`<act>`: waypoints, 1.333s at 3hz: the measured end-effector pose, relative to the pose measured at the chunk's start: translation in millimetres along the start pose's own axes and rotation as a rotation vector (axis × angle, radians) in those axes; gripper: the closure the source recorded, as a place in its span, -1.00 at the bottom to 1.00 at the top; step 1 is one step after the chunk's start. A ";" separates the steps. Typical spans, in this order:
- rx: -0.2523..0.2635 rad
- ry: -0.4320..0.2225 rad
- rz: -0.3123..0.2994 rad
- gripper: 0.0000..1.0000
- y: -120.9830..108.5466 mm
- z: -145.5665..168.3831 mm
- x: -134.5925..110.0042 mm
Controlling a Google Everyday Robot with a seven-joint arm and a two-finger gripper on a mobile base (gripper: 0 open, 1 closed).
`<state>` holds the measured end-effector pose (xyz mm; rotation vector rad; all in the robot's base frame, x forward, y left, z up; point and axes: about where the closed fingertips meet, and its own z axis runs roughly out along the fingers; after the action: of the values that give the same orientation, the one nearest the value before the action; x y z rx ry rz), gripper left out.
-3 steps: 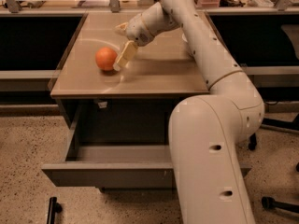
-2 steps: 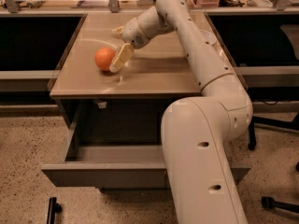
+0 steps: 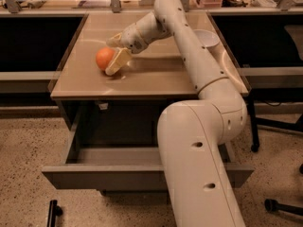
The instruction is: Place orange into top drawer
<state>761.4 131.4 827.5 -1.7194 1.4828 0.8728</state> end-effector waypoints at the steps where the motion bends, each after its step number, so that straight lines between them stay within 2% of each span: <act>1: 0.000 0.000 0.000 -0.18 0.0 0.0 0.0; 3: 0.000 0.000 0.000 0.75 0.0 0.1 0.0; 4: 0.000 0.000 0.000 1.00 0.0 0.1 0.0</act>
Offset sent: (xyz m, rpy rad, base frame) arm 0.0000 0.0000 0.0000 0.0000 0.0000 0.0000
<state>761.4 131.5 827.5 -1.7195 1.4829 0.8727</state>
